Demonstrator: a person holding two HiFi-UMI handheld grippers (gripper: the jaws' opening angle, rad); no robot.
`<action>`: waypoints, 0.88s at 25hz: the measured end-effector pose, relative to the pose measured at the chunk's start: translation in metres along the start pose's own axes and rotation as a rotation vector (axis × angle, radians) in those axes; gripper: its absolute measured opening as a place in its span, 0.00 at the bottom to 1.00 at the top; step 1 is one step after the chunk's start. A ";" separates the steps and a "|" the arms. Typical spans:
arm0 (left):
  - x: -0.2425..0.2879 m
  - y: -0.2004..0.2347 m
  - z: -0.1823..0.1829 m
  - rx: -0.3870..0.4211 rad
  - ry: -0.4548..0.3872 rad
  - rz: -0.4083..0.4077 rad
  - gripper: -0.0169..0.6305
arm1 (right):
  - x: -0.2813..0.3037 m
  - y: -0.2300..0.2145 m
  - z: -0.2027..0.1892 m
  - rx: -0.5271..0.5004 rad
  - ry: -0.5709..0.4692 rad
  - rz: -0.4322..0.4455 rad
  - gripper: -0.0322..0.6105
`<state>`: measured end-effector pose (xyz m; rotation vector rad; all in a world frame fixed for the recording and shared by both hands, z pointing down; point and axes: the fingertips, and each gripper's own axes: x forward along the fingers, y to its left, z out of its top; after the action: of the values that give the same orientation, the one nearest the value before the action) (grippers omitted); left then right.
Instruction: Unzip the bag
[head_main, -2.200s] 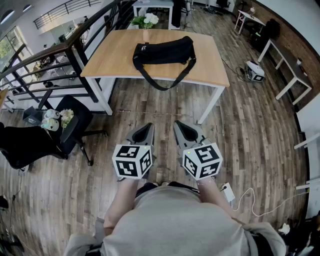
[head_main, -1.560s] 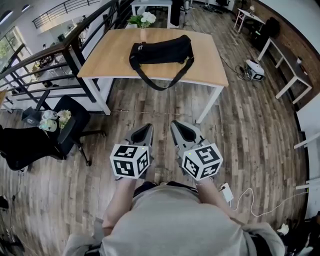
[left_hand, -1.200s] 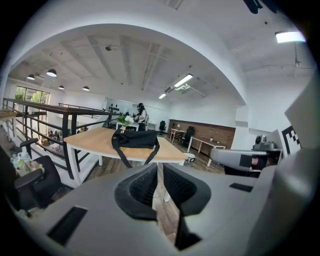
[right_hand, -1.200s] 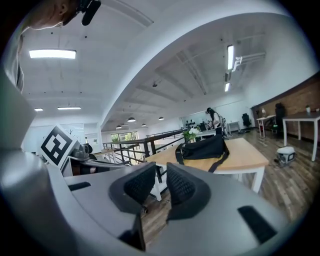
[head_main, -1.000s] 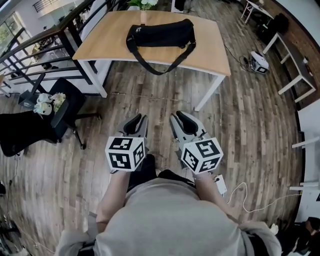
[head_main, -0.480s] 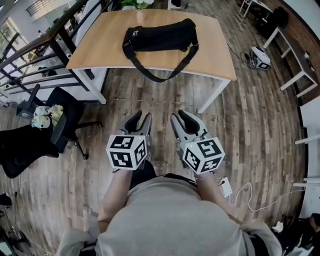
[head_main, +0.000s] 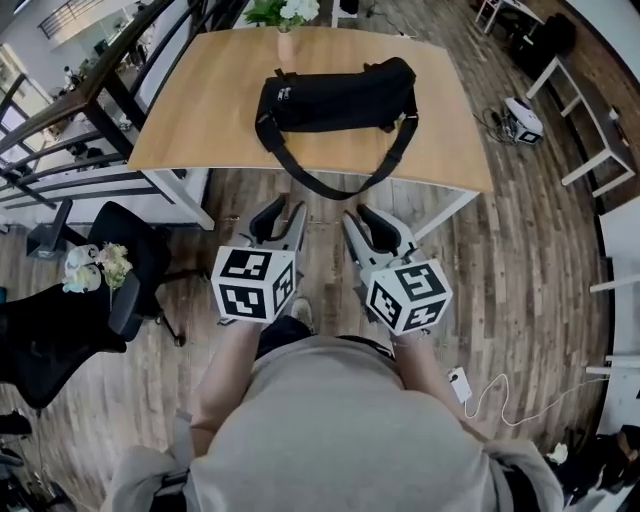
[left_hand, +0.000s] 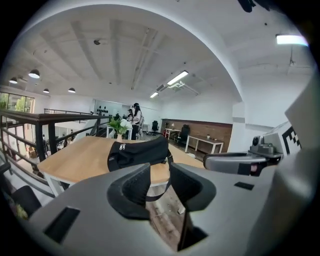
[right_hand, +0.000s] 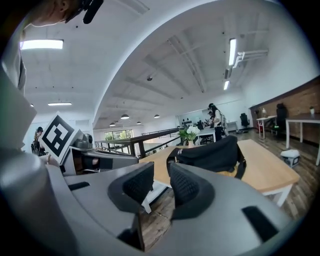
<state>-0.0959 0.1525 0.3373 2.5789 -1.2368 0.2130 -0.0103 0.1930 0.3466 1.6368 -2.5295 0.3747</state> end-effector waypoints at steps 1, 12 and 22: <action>0.007 0.008 0.003 0.009 0.003 -0.010 0.21 | 0.011 -0.002 0.003 0.000 0.000 -0.009 0.20; 0.045 0.050 -0.014 -0.026 0.100 -0.039 0.21 | 0.058 -0.023 -0.003 0.044 0.069 -0.098 0.16; 0.064 0.093 -0.019 -0.086 0.110 0.036 0.21 | 0.110 -0.026 -0.009 0.037 0.125 -0.019 0.20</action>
<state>-0.1290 0.0554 0.3878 2.4389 -1.2266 0.2988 -0.0330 0.0881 0.3831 1.5953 -2.4282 0.5078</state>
